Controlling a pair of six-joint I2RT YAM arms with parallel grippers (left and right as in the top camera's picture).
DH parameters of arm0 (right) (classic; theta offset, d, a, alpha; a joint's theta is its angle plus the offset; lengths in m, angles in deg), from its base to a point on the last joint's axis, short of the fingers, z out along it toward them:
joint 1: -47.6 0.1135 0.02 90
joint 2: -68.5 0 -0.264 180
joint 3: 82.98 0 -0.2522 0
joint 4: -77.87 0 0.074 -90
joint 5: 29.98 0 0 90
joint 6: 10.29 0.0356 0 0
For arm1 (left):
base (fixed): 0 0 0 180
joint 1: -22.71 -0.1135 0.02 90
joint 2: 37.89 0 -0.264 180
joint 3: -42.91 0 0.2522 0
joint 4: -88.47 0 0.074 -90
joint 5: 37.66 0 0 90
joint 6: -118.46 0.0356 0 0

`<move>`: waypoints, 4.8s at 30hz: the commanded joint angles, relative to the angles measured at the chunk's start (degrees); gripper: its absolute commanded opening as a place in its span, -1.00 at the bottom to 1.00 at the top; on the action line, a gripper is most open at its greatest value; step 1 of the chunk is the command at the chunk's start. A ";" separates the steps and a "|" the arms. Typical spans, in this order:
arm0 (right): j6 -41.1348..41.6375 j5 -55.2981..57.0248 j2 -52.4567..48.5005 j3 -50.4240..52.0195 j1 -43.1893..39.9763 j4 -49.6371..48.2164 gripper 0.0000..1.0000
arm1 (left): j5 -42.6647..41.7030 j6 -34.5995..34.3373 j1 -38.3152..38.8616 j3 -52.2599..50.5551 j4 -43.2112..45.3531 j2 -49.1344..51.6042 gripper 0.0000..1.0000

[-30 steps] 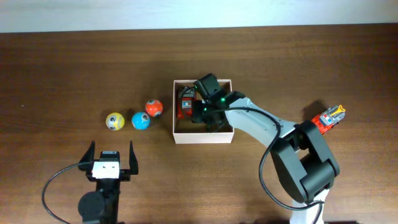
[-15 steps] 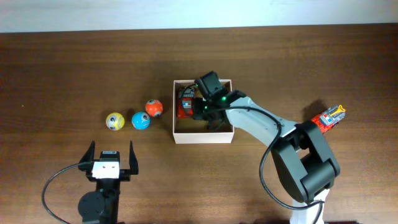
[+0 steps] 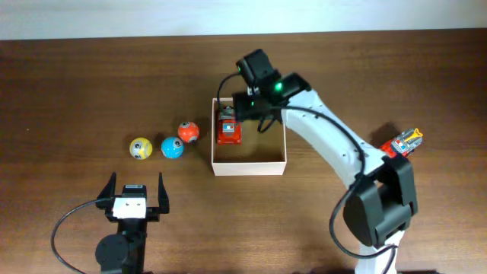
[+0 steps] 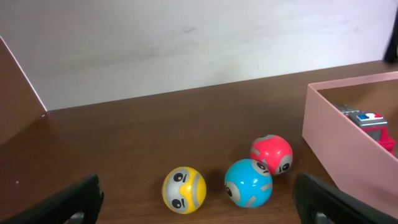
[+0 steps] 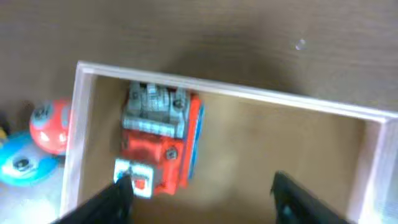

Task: Pack container
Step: 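Raise the right gripper and move it right to the second truck, then lower the right gripper and grasp the truck with yellow crane arm, then lift the yellow-crane truck and carry it left into the box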

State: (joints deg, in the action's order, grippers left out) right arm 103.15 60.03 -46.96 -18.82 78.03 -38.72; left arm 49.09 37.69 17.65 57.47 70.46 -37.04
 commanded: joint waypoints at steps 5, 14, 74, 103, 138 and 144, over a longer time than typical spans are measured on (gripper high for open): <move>-1.97 7.76 0.35 -16.06 -7.19 14.34 0.96 | -0.61 0.72 0.02 -0.31 -0.11 -0.55 0.99; -2.89 6.29 0.35 -17.92 -21.53 22.12 0.98 | -0.61 0.72 0.02 -0.31 -0.11 -0.55 0.98; 13.16 6.69 0.33 22.58 -51.15 -1.05 0.84 | -0.44 0.72 0.02 -0.28 -0.13 -0.44 0.99; -1.46 -5.49 0.37 21.40 -51.08 -4.26 0.13 | -0.44 0.72 0.02 -0.28 -0.13 -0.46 0.98; -27.71 -75.65 1.33 18.14 -38.01 -7.50 0.15 | -0.44 0.74 0.02 -0.28 -0.13 -0.44 0.98; -27.69 -76.26 2.54 16.41 -31.95 -8.35 0.15 | -0.44 0.72 0.02 -0.28 -0.13 -0.44 0.98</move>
State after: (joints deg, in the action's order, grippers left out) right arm 76.62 -11.86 -46.85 0.09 43.32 -46.70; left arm 49.09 37.69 17.65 57.47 70.44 -37.04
